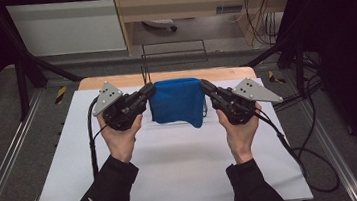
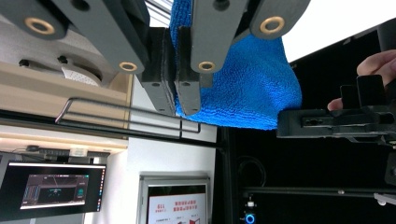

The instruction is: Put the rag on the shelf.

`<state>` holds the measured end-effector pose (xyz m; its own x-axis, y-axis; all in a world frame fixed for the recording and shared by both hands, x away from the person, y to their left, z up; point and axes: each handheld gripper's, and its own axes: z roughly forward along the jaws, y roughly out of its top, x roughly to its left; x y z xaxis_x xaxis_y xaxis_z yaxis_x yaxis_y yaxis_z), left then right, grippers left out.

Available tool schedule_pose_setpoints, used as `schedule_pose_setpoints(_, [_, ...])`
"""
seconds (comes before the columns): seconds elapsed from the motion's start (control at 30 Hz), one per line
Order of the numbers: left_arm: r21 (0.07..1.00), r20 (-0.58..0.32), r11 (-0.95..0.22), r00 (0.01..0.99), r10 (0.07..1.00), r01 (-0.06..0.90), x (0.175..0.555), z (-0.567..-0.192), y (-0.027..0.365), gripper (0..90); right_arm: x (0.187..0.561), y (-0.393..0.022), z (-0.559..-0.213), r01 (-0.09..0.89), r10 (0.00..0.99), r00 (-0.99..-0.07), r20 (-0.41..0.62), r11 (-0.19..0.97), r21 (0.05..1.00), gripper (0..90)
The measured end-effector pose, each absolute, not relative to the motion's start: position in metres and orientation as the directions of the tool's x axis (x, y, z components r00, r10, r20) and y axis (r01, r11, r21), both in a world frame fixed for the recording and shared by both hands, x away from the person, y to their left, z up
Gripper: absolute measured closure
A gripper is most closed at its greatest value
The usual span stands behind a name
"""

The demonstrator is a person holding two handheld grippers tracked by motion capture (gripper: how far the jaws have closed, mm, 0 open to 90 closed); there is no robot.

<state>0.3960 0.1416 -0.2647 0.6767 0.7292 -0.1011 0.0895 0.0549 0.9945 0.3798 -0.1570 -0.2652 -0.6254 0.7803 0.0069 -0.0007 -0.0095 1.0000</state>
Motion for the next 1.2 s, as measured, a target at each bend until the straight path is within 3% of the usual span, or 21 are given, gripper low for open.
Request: schedule_pose_setpoints(1.2, [0.998,-0.002,0.042,0.661,0.751,-0.045,0.426,-0.181,0.138,85.4,0.414,-0.156,-0.185,-0.111,0.801,-0.587,-0.115,0.062,0.992,87.2])
